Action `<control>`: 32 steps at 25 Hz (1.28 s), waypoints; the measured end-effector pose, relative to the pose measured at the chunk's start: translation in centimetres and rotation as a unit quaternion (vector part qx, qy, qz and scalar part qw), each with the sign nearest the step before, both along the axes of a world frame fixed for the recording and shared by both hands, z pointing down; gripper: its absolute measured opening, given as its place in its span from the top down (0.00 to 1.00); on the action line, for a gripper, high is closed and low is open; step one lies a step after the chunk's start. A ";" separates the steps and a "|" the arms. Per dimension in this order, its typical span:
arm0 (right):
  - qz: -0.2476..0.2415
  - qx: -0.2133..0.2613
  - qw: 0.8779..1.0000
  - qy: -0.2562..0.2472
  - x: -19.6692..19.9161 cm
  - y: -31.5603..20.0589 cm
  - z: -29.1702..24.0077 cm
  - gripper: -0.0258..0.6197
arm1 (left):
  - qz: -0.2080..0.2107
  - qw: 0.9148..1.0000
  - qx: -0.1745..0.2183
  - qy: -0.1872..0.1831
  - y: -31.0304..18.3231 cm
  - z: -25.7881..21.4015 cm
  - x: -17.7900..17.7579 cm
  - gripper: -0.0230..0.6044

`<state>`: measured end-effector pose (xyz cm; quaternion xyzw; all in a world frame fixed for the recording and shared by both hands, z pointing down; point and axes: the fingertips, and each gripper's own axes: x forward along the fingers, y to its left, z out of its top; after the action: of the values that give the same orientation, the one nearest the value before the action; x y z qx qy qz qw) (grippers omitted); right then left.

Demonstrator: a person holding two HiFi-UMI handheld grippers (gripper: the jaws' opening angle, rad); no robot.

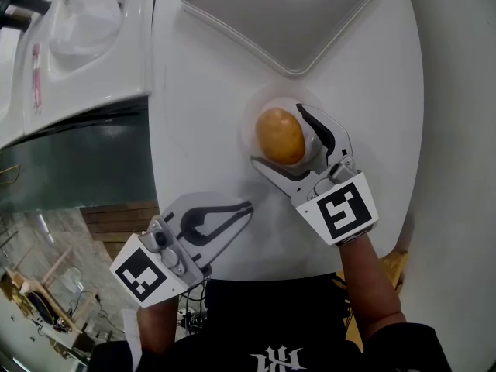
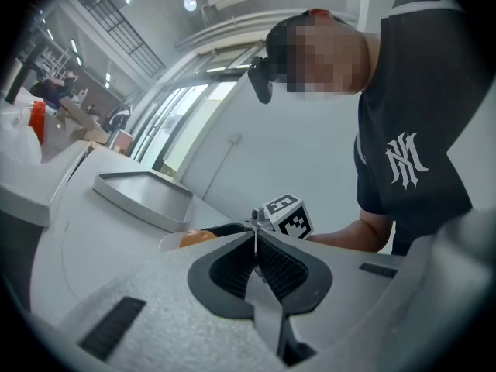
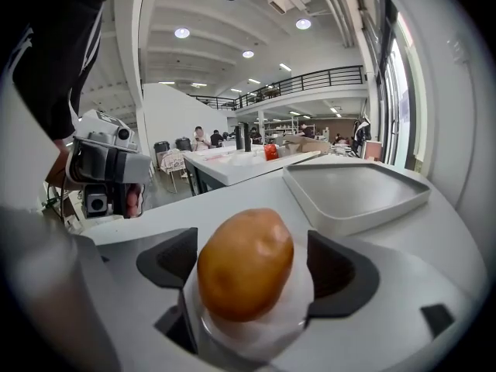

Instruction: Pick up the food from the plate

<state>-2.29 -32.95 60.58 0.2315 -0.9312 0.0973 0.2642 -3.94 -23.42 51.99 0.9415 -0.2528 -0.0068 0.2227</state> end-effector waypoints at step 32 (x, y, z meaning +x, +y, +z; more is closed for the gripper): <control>-0.007 0.029 0.999 0.039 1.2 0.4 -0.4 0.38 | 0.002 1.000 -0.014 -0.016 2.3 0.5 1.1 0.95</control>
<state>-1.11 -32.59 60.21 0.2362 -0.9242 0.0589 0.2943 -2.89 -21.15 52.48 0.9389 -0.2542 0.0125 0.2319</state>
